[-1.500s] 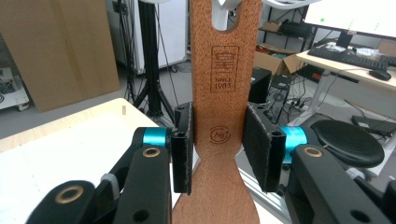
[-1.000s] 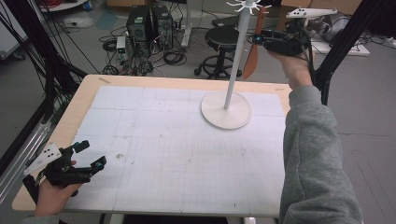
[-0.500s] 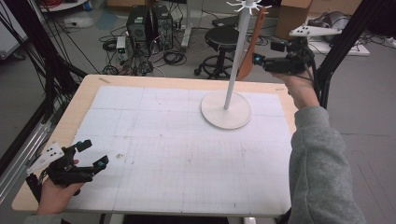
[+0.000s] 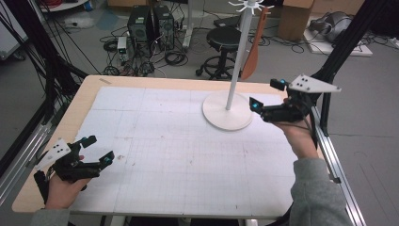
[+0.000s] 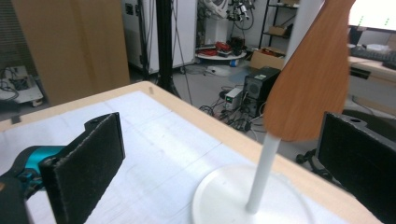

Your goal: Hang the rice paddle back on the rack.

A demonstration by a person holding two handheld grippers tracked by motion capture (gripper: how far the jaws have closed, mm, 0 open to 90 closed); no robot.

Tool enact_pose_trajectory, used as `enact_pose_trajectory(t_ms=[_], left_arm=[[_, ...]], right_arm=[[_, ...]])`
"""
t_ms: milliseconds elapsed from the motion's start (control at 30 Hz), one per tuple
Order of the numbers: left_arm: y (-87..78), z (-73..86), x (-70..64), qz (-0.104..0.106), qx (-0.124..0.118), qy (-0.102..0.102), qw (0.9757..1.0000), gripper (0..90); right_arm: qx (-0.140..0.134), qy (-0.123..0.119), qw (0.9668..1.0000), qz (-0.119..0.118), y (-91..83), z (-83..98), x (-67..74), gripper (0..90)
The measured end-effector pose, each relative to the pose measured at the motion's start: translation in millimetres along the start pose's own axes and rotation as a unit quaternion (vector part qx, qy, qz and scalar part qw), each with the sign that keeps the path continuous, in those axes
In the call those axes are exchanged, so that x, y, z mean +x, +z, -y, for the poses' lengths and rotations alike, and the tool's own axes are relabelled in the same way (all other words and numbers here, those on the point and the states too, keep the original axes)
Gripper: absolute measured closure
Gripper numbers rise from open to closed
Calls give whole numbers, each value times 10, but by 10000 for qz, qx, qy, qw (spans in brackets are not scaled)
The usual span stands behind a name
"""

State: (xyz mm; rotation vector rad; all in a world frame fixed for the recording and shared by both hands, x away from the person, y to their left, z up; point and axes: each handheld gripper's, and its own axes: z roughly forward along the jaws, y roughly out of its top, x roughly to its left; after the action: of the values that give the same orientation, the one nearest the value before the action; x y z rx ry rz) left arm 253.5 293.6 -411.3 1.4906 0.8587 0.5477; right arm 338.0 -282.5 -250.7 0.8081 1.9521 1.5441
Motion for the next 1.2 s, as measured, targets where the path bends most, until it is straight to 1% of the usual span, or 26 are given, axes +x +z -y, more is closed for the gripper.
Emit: enact_pose_trajectory(t_ms=[67,167,267,333,433,467,567,600,667,733,767,800,833,867,900,967,1000,1100,1200], left_arm=[[9,1,7,-67,-6,7,10000,18],[11,0,-10,-69,-28,-16,10000,18],[10,6,-51,-34,19,41,10000,18],[-1,16,-77,-19,84,115,9999,18],[-15,22,-107,5,81,145,9999,18],[-19,21,-122,1,68,149,9999,18],[-19,30,-174,44,74,181,9998,18],[-14,38,-202,96,99,242,9996,18],[2,50,-233,141,151,316,9993,18],[13,63,-244,188,181,348,9991,18],[18,68,-246,191,184,341,9991,18],[22,72,-243,183,203,350,9990,18],[19,75,-240,174,217,357,9990,18],[16,81,-234,164,204,324,9991,18],[9,84,-223,148,213,324,9991,18],[-15,98,-203,96,201,265,9994,18],[-29,103,-192,78,184,233,9995,18],[-56,109,-167,52,149,188,9997,18],[-60,125,-175,36,213,249,9995,18]], right_arm=[[-18,-8,10000,-10,-46,111,77,0],[-21,6,10000,-31,-124,281,198,0],[38,-37,10000,-27,-186,434,317,0],[69,-68,9999,-39,-221,541,384,0],[-12,-5,10000,-89,-275,721,462,0],[6,23,9999,-109,-291,771,478,0],[-59,170,9997,-133,-382,1011,527,0],[-75,193,9997,-130,-406,1069,534,0],[-44,249,9996,-99,-479,1242,548,0],[-45,290,9995,-69,-530,1383,552,0],[15,276,9996,-36,-552,1479,550,0],[132,210,9997,0,-556,1526,537,0],[330,180,9993,82,-569,1584,520,0],[330,211,9992,126,-590,1623,521,0],[270,236,9993,98,-622,1694,526,0],[383,280,9988,79,-646,1776,526,0],[418,347,9985,78,-670,1814,528,0],[180,572,9981,149,-730,1828,508,0],[-72,647,9976,227,-768,1784,493,0]])
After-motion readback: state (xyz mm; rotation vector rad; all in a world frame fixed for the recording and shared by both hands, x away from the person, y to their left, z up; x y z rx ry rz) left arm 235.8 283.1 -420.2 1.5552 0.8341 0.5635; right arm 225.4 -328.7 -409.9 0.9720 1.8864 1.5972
